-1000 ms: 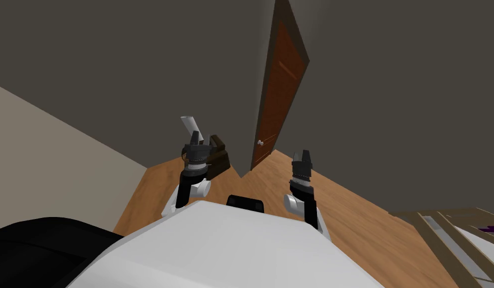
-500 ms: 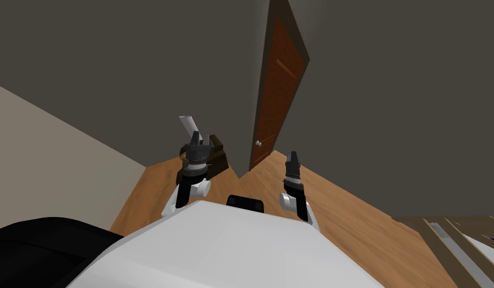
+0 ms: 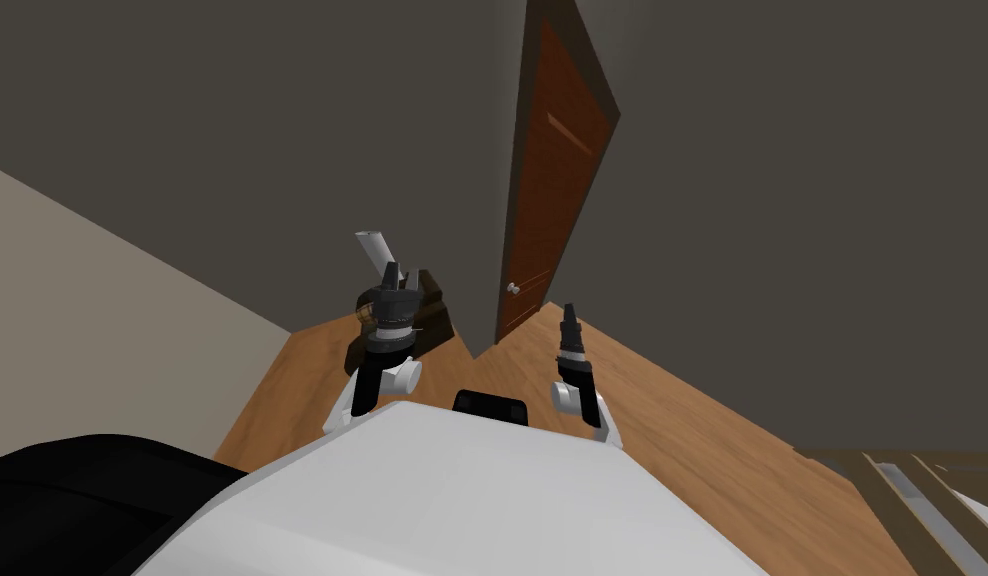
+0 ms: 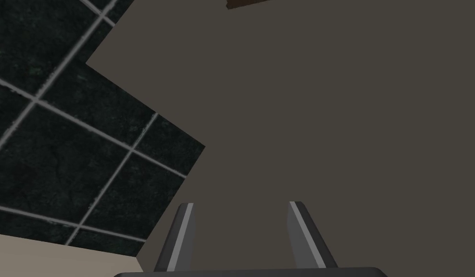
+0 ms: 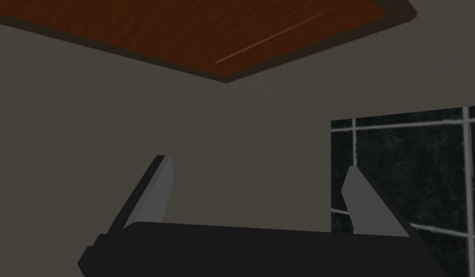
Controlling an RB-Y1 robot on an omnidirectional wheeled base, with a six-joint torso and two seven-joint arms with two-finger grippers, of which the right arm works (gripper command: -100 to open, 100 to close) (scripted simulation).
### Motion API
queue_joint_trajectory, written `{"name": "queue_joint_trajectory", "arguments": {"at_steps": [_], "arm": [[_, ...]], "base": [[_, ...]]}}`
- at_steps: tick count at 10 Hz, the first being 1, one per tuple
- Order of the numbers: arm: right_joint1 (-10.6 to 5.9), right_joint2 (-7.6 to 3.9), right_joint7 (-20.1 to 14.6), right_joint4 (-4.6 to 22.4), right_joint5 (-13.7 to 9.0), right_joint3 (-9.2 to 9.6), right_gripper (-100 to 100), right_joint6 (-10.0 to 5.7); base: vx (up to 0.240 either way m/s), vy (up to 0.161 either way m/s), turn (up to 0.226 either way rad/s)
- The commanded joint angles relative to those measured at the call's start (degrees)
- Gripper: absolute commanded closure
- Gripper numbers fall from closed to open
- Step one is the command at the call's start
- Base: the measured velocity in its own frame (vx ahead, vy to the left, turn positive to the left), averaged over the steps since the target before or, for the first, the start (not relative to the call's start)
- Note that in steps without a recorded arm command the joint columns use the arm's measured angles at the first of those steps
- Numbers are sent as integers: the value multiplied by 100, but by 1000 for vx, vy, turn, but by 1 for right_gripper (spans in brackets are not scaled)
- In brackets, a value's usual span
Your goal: Pull the door open
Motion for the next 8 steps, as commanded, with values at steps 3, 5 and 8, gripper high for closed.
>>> {"name": "queue_joint_trajectory", "arguments": {"at_steps": [3,5,8], "arm": [[-253,-35,525,612,75,233,-100,-172],[-333,-49,663,843,93,291,-100,-210],[-502,-70,958,1246,132,414,-100,-290]], "base": [[70,-101,37],[40,-59,18],[47,-69,25]]}}
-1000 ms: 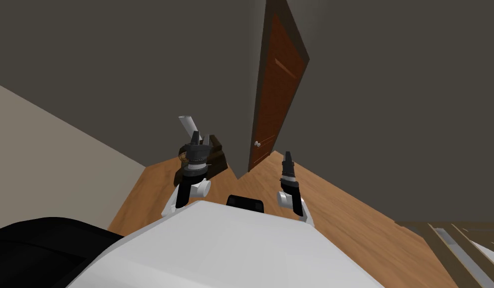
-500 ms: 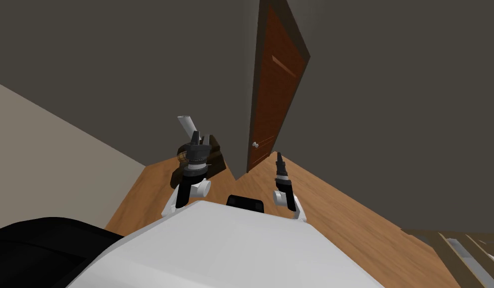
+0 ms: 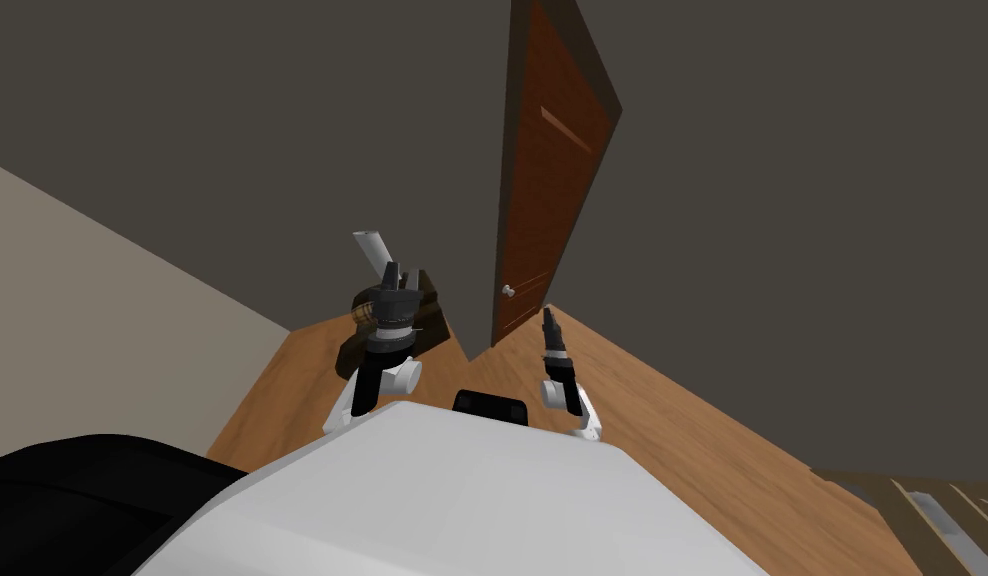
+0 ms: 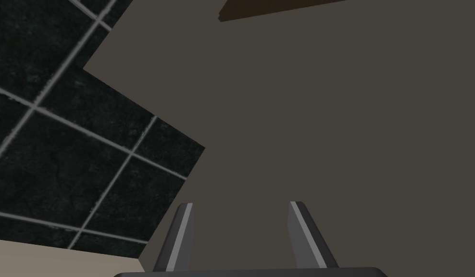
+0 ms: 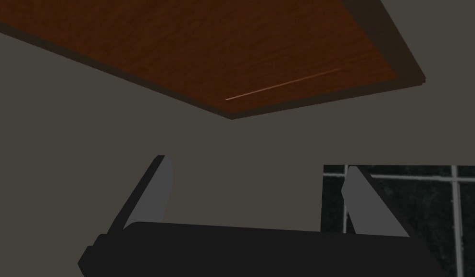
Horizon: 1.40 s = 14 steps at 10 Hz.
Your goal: Pull the door open
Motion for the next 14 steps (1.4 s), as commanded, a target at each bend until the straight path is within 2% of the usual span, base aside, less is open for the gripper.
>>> {"name": "queue_joint_trajectory", "arguments": {"at_steps": [1,4,5,10,11,12,14], "arm": [[-104,-19,232,269,30,99,-100,-56],[-363,-44,682,835,88,288,-100,-179],[-363,-44,682,871,88,288,-100,-179],[-799,-69,1442,1887,187,606,-100,-386],[-886,-73,1594,2048,207,669,-100,-427],[-886,-73,1594,2091,207,669,-100,-427],[-1057,-74,1892,2433,245,794,-100,-508]], "base": [[45,-82,39],[77,-110,44],[53,-83,24],[71,-92,42],[69,-106,46],[43,-62,12],[58,-64,33]]}}
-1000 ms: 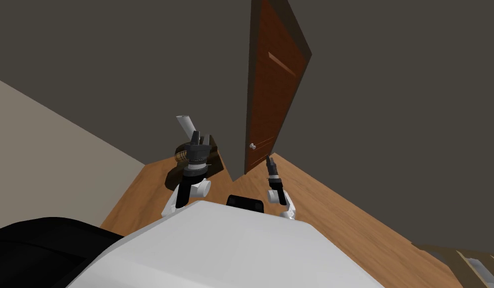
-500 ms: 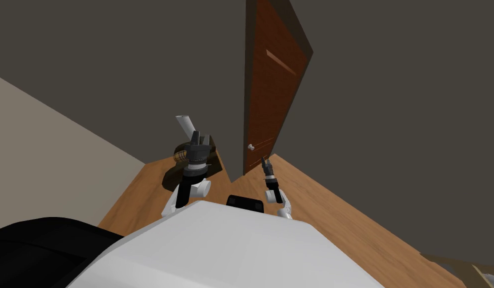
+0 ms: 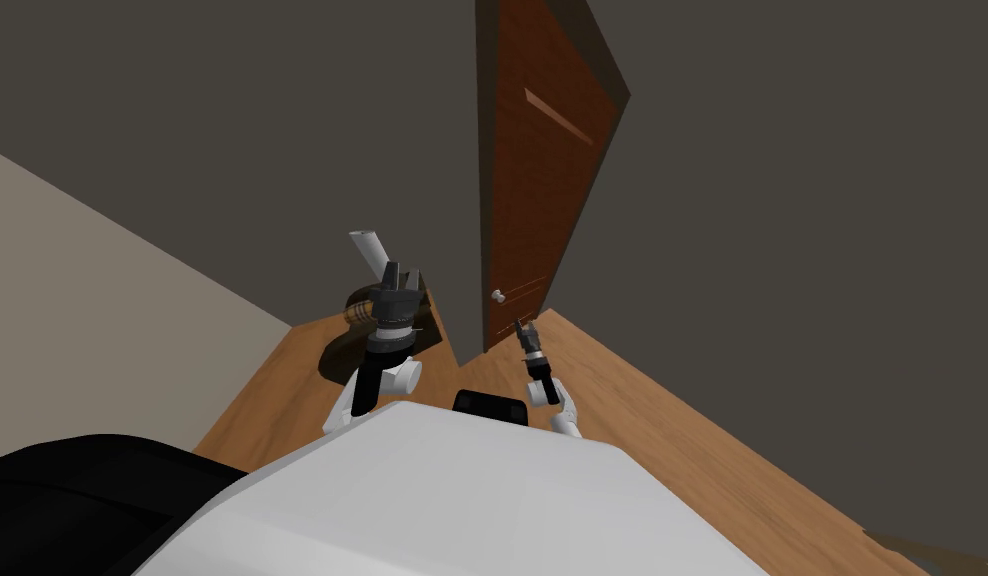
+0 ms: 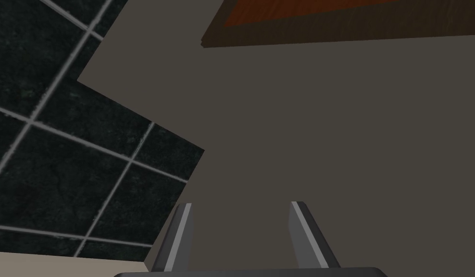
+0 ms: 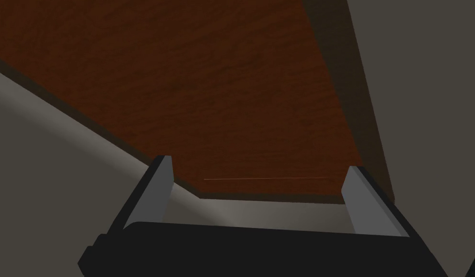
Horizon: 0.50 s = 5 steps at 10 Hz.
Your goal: Pull the door open
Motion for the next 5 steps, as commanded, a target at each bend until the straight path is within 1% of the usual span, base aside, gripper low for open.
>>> {"name": "queue_joint_trajectory", "arguments": {"at_steps": [1,2,3,4,5], "arm": [[-64,3,108,196,10,34,-100,-56],[-148,4,256,393,29,95,-100,-96],[-233,4,403,527,48,157,-100,-136],[-233,4,403,591,48,157,-100,-136],[-316,5,549,784,67,218,-100,-176]], "base": [[38,-57,26],[37,-62,22],[71,-87,50],[59,-67,24],[42,-55,20]]}}
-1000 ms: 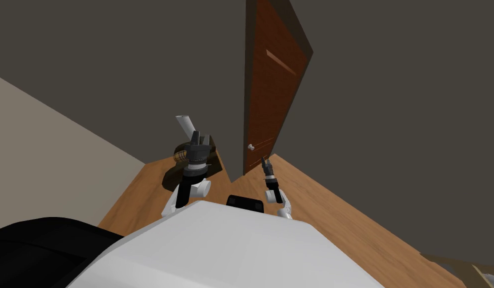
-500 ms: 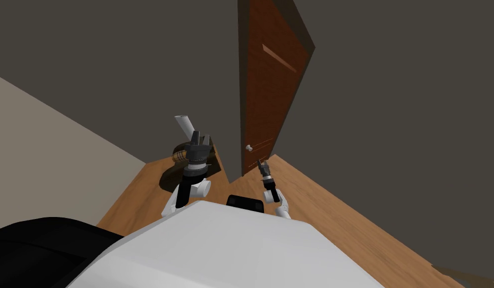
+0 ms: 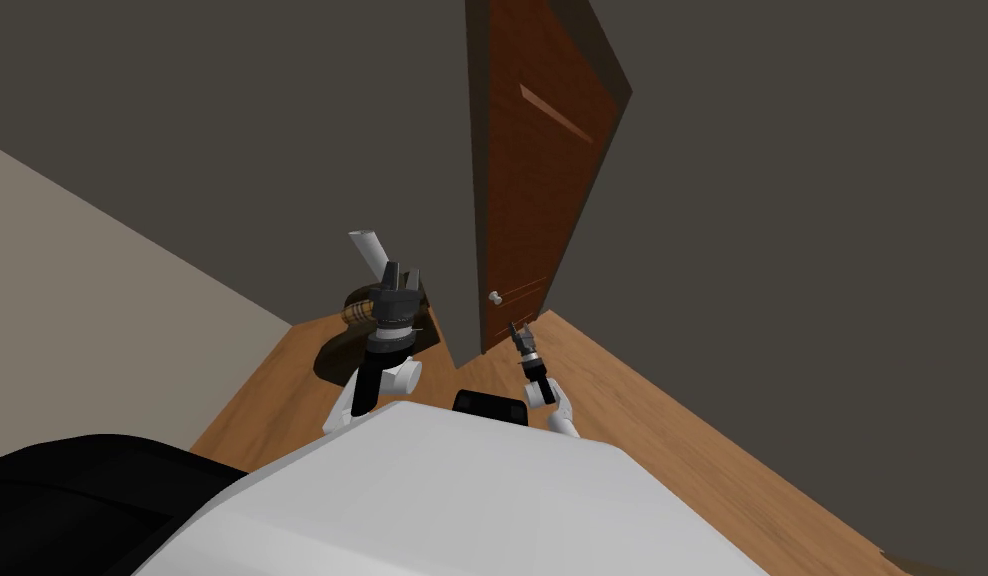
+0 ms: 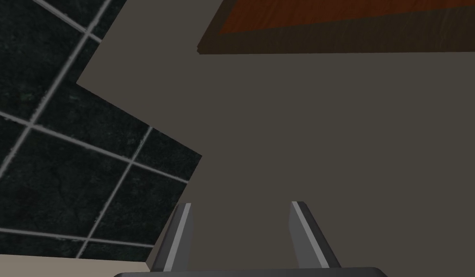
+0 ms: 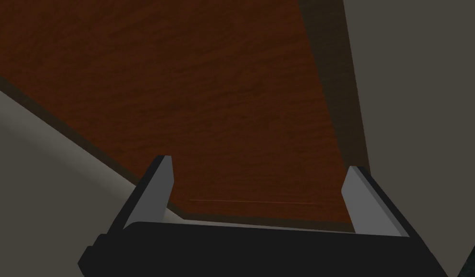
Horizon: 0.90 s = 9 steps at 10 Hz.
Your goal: Pull the door open
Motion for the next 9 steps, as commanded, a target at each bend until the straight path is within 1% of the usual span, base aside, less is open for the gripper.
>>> {"name": "queue_joint_trajectory", "arguments": {"at_steps": [1,2,4,5,9], "arm": [[-151,-5,214,286,22,80,-100,-76],[-151,-5,214,333,22,80,-100,-76],[-310,2,492,662,58,196,-100,-152],[-310,2,492,705,58,196,-100,-152],[-604,22,1006,1392,125,411,-100,-292]], "base": [[58,-65,47],[55,-54,22],[62,-68,43],[52,-57,17],[72,-66,40]]}}
